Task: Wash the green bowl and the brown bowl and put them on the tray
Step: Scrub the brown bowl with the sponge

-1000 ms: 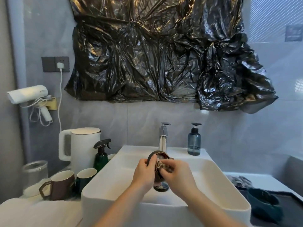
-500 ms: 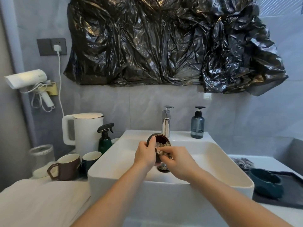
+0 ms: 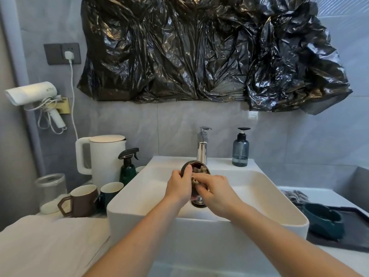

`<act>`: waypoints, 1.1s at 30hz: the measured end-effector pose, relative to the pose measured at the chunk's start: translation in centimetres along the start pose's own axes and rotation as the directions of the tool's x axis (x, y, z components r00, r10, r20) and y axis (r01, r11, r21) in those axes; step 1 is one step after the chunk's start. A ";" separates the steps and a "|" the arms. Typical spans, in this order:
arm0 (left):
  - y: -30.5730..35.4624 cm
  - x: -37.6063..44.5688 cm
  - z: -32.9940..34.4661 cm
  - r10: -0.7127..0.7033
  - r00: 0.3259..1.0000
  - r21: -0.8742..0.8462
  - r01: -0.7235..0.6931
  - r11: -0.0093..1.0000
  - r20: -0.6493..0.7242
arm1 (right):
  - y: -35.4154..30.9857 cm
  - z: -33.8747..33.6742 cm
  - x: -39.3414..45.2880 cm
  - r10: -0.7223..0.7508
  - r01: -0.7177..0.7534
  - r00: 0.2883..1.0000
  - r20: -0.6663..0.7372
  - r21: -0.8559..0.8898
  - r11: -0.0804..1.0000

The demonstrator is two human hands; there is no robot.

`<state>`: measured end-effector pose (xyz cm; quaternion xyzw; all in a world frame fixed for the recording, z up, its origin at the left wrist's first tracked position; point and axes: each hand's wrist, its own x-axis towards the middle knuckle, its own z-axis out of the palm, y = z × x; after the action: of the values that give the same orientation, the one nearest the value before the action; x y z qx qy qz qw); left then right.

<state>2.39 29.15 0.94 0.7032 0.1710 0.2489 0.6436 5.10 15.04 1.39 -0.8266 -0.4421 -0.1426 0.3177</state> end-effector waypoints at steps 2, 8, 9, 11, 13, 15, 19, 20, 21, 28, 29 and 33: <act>-0.4 0.6 -0.1 0.015 0.999 0.021 -0.014 1.000 -0.040 | 0.1 0.2 0.3 0.026 -0.026 0.999 -0.025 -0.009 1.000; 0.4 -0.4 0.1 0.057 0.997 0.077 -0.053 0.996 -0.053 | 0.0 0.3 0.4 0.038 -0.063 0.992 -0.122 -0.207 0.976; 0.4 -0.4 0.1 0.062 0.997 0.081 -0.057 0.995 -0.056 | 0.1 0.4 0.5 0.056 -0.084 0.991 -0.125 -0.227 0.970; 0.3 -0.4 0.2 0.056 0.998 0.097 -0.053 0.994 -0.032 | 0.6 0.5 0.6 0.089 -0.117 0.988 -0.130 -0.228 0.967; 0.2 -0.5 0.3 0.047 0.999 0.089 -0.046 0.995 -0.003 | 1.0 0.7 0.6 0.094 -0.117 0.989 -0.114 -0.208 0.971; 0.2 -0.4 0.3 0.026 0.999 0.053 -0.027 0.998 0.018 | 1.0 0.7 0.5 0.081 -0.091 0.995 -0.066 -0.164 0.982; 0.3 -0.4 0.2 0.009 0.999 -0.007 -0.009 1.000 0.036 | 0.1 0.2 0.4 -0.015 0.015 1.000 0.002 -0.056 0.998; 0.4 -0.5 0.1 0.014 0.999 -0.002 -0.014 1.000 0.035 | 0.0 0.2 0.4 -0.019 0.019 1.000 0.011 -0.046 0.999; 0.4 -0.5 0.1 0.016 1.000 0.004 -0.016 1.000 0.027 | -0.1 0.2 0.3 -0.013 0.014 1.000 0.016 -0.048 0.999; 0.5 -0.4 0.2 0.049 0.998 0.031 -0.048 0.998 -0.046 | 0.0 0.3 0.4 0.086 -0.098 0.993 -0.082 -0.142 0.985; 0.5 -0.4 0.2 0.050 0.998 0.036 -0.049 0.998 -0.041 | 0.0 0.4 0.4 0.100 -0.113 0.991 -0.084 -0.161 0.980; 0.2 -0.2 0.3 0.070 0.997 0.099 -0.067 0.993 -0.027 | 0.1 0.2 0.3 0.070 -0.084 0.992 -0.100 -0.136 0.987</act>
<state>2.34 28.76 1.14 0.7356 0.1685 0.2727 0.5968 5.35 15.28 1.34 -0.8556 -0.3831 -0.2002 0.2848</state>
